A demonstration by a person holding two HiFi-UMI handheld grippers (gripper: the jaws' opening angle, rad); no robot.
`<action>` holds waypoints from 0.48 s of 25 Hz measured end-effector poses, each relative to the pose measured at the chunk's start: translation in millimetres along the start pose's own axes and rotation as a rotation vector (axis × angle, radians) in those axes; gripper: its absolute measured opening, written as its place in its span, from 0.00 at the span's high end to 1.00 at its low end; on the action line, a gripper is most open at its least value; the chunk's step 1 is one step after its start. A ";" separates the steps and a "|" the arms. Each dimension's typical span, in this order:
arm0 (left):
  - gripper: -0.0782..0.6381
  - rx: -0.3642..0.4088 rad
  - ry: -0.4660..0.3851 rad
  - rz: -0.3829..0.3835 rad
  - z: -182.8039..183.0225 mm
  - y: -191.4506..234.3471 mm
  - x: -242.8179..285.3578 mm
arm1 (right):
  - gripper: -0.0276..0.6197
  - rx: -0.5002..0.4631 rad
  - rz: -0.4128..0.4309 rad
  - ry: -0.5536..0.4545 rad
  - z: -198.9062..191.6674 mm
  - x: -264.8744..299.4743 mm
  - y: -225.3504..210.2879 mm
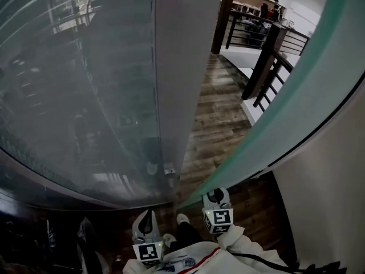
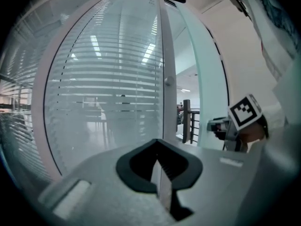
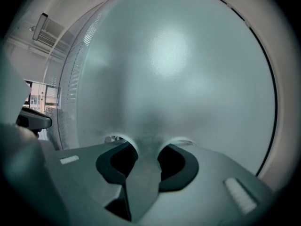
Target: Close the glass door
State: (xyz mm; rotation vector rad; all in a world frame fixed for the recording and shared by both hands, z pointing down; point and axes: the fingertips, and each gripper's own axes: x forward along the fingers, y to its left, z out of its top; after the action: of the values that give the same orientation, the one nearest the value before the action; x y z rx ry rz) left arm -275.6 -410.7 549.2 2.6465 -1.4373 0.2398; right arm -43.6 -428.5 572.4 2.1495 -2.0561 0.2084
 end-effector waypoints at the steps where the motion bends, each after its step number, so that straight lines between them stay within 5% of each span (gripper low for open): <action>1: 0.89 0.001 0.004 -0.001 -3.2 2.7 2.5 | 0.77 0.000 -0.001 0.000 -2.0 4.4 1.8; 12: 0.89 -0.012 0.029 -0.015 2.8 5.3 18.5 | 0.77 0.006 -0.040 0.012 14.2 41.8 -3.9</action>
State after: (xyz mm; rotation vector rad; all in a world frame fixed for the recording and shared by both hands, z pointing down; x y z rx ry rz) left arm -269.9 -429.2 550.3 2.6317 -1.4059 0.2656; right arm -38.0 -472.2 567.2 2.1850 -2.0059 0.2222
